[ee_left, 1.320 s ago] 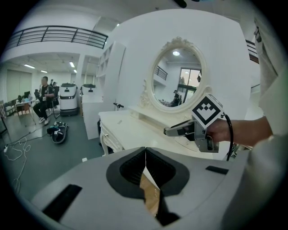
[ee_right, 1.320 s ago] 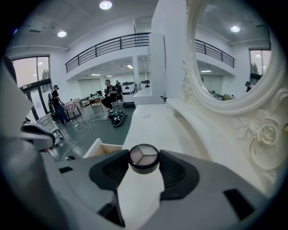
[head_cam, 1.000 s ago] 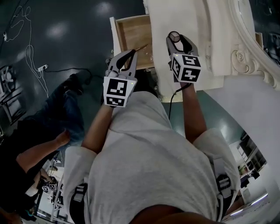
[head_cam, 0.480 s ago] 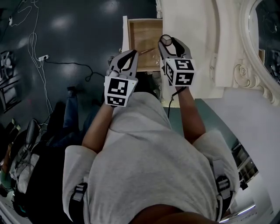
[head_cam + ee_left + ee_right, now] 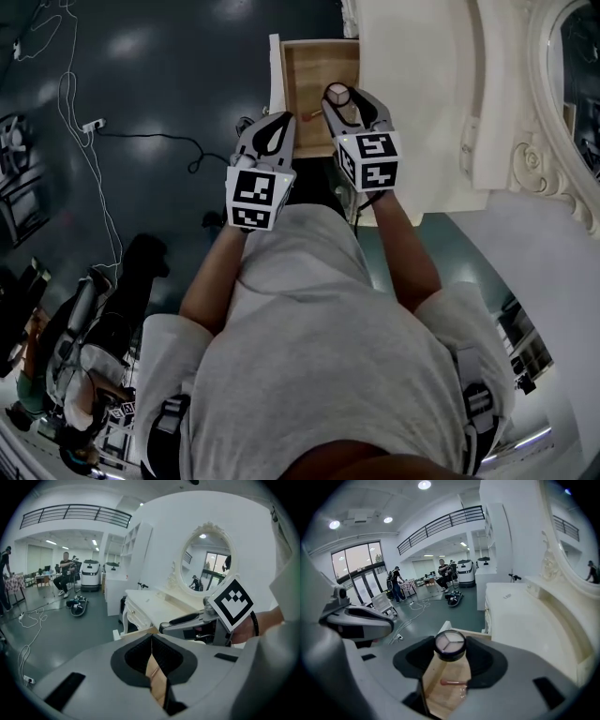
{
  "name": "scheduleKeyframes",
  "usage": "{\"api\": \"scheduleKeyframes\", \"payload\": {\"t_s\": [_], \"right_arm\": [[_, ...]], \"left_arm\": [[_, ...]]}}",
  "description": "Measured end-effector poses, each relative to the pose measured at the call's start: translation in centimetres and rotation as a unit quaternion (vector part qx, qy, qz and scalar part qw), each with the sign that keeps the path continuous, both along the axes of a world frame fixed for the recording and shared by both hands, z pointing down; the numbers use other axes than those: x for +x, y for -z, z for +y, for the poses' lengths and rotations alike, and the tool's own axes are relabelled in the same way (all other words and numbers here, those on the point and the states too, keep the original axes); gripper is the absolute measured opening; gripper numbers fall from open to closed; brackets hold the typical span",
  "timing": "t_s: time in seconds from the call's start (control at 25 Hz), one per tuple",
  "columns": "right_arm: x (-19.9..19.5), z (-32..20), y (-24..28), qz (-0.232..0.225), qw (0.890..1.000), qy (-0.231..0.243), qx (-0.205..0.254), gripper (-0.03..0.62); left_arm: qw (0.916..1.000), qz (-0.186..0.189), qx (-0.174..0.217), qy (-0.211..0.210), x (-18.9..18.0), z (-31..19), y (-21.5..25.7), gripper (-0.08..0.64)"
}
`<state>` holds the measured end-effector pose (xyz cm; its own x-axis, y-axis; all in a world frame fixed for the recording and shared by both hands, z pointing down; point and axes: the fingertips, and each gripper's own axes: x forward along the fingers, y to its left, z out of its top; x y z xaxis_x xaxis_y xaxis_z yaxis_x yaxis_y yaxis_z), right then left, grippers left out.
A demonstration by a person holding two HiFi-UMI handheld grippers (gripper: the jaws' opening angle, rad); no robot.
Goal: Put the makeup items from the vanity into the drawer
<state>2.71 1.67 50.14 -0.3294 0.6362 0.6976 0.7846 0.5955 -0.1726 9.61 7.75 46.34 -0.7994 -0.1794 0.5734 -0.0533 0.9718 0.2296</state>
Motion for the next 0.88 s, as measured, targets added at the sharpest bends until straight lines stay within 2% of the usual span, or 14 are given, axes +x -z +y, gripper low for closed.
{"api": "scheduleKeyframes", "payload": {"t_s": [0.4,0.88], "right_arm": [[0.2,1.8,-4.5,0.022,0.999,-0.027,0.022,0.222],[0.3,3.3,-11.5,0.058,0.995,-0.062,0.055,0.222]], "left_arm": [[0.9984,0.035,0.015,-0.043,-1.6,1.7,-4.9,0.008],[0.9964,0.060,0.019,-0.058,-3.0,4.9,-9.5,0.008]]}}
